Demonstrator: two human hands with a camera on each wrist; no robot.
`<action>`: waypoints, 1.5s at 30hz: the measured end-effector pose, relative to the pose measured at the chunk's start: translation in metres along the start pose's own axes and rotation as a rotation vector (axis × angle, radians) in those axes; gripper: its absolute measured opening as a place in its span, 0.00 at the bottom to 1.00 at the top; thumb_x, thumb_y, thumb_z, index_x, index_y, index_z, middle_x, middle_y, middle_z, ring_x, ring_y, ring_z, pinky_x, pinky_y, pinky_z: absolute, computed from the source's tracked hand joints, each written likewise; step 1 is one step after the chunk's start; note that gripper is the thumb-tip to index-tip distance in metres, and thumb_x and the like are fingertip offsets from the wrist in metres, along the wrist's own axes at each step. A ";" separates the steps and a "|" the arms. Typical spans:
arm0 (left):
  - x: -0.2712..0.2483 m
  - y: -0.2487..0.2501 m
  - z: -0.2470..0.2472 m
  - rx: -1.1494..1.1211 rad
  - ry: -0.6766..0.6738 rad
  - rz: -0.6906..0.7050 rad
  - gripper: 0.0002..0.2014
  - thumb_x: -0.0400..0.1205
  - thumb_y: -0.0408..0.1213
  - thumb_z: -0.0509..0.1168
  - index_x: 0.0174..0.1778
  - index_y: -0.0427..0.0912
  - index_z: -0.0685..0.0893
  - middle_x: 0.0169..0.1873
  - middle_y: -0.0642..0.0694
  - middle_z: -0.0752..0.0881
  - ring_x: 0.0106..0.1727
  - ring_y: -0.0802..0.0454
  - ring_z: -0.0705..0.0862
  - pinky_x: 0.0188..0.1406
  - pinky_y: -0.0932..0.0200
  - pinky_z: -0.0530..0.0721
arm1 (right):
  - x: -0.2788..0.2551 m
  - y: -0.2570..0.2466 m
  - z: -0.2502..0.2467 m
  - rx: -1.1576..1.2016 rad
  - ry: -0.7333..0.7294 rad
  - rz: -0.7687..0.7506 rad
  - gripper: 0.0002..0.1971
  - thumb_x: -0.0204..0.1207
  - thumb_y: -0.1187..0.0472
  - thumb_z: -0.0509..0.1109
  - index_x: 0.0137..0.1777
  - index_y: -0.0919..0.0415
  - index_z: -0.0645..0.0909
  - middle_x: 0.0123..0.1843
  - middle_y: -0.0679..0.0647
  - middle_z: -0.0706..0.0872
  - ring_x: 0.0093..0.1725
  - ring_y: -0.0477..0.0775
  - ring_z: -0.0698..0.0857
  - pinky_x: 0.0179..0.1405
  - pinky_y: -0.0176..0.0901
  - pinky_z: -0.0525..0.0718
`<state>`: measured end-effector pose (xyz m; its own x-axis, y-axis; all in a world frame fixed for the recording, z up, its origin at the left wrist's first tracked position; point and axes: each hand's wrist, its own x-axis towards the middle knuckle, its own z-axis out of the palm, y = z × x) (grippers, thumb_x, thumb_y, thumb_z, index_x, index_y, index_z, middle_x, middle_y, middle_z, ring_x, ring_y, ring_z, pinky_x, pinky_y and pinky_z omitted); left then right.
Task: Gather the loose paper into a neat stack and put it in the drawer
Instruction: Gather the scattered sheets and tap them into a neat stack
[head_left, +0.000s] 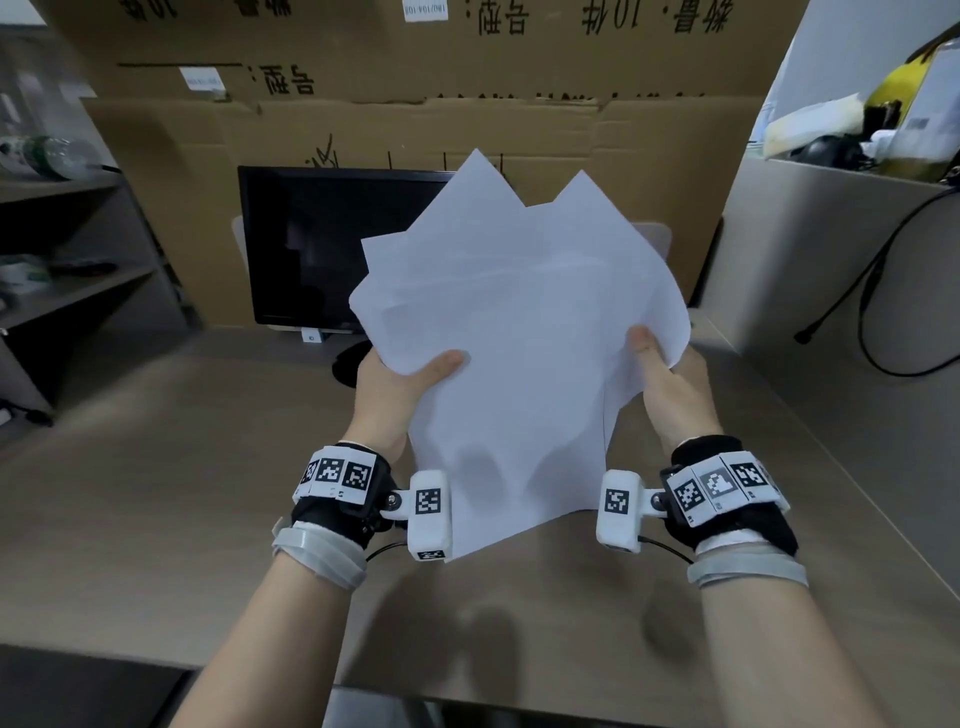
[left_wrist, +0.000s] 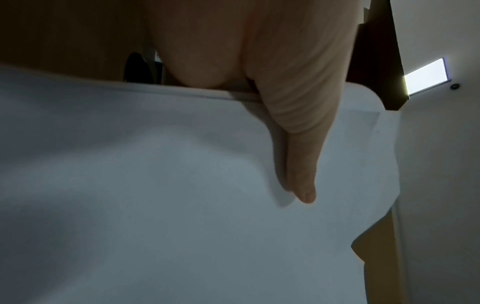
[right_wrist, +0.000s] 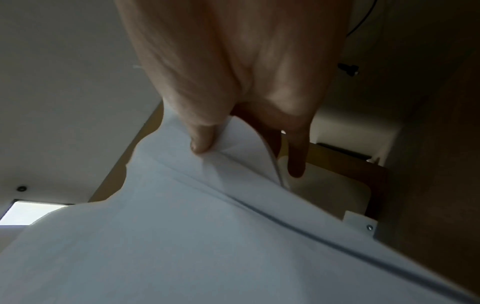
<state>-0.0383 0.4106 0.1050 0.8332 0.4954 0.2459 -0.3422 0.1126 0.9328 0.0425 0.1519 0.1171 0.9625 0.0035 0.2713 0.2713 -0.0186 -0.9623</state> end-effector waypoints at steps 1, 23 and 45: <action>0.000 -0.002 -0.001 -0.006 0.008 -0.015 0.21 0.72 0.28 0.82 0.60 0.43 0.87 0.55 0.47 0.94 0.56 0.49 0.93 0.55 0.51 0.90 | 0.002 0.000 -0.003 -0.022 -0.023 -0.007 0.16 0.83 0.43 0.66 0.67 0.47 0.81 0.58 0.39 0.87 0.61 0.45 0.84 0.63 0.43 0.77; 0.017 0.012 0.017 0.076 0.075 0.131 0.22 0.68 0.25 0.84 0.53 0.48 0.88 0.49 0.55 0.93 0.48 0.62 0.92 0.47 0.67 0.88 | 0.007 -0.001 0.031 0.149 0.087 -0.043 0.13 0.83 0.60 0.63 0.64 0.57 0.83 0.56 0.46 0.91 0.58 0.47 0.88 0.61 0.48 0.85; 0.010 0.014 0.018 0.114 -0.023 0.127 0.27 0.69 0.31 0.85 0.64 0.43 0.85 0.55 0.50 0.93 0.56 0.56 0.92 0.50 0.63 0.90 | 0.017 0.005 0.007 -0.017 0.272 -0.136 0.32 0.81 0.38 0.53 0.79 0.55 0.70 0.74 0.51 0.81 0.75 0.52 0.77 0.77 0.58 0.73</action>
<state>-0.0267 0.4019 0.1249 0.7965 0.4794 0.3684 -0.3949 -0.0489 0.9174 0.0605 0.1586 0.1167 0.8812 -0.2607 0.3945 0.3951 -0.0526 -0.9171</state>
